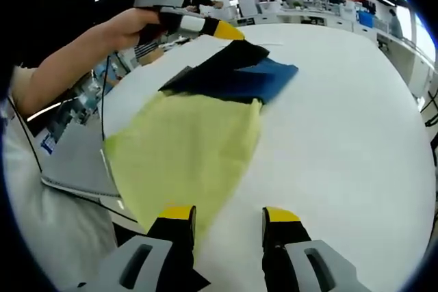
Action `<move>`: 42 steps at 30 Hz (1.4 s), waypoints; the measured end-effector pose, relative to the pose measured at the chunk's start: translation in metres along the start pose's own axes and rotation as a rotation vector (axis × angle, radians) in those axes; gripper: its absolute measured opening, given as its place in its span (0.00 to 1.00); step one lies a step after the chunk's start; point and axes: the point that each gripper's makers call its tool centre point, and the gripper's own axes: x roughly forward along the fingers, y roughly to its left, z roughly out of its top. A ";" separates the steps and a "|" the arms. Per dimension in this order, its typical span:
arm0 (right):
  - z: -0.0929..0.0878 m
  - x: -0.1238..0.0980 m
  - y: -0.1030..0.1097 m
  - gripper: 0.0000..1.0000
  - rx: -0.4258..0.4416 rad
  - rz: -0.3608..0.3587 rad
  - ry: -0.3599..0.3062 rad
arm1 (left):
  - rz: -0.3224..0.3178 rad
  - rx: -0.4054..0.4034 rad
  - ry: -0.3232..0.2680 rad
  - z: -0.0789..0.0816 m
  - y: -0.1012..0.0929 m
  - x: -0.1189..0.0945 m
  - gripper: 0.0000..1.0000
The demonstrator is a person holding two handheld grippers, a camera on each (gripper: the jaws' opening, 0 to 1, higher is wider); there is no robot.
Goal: Fold the garment on the visible template until the final outline fits inside the template.
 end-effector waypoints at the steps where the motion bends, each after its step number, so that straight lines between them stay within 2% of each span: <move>1: 0.000 0.000 0.000 0.35 0.001 0.000 -0.001 | -0.003 0.005 0.006 -0.001 -0.001 0.003 0.00; 6: -0.001 -0.003 -0.004 0.35 0.007 -0.005 -0.002 | 0.004 0.015 0.032 -0.003 0.001 0.012 0.00; 24: 0.000 -0.002 -0.011 0.35 0.012 -0.010 0.006 | -0.034 0.035 0.064 -0.005 -0.019 0.037 0.00; 29: 0.000 -0.001 -0.010 0.35 0.009 -0.006 0.007 | -0.064 -0.011 0.065 -0.008 -0.025 0.039 0.00; 31: 0.000 -0.001 -0.011 0.35 0.010 -0.007 0.006 | -0.057 -0.002 0.060 -0.007 -0.025 0.038 0.00; 32: 0.000 -0.001 -0.011 0.35 0.010 -0.007 0.007 | -0.053 -0.001 0.056 -0.006 -0.024 0.038 0.02; 36: 0.000 -0.001 -0.010 0.36 0.007 -0.001 0.009 | -0.037 -0.010 0.043 -0.004 -0.023 0.038 0.19; 39: 0.004 -0.001 -0.010 0.37 0.005 -0.002 -0.003 | -0.033 -0.009 0.035 -0.003 -0.021 0.033 0.17; 42: 0.008 -0.001 -0.009 0.37 -0.001 -0.003 -0.012 | -0.020 -0.014 0.034 -0.005 -0.019 0.029 0.22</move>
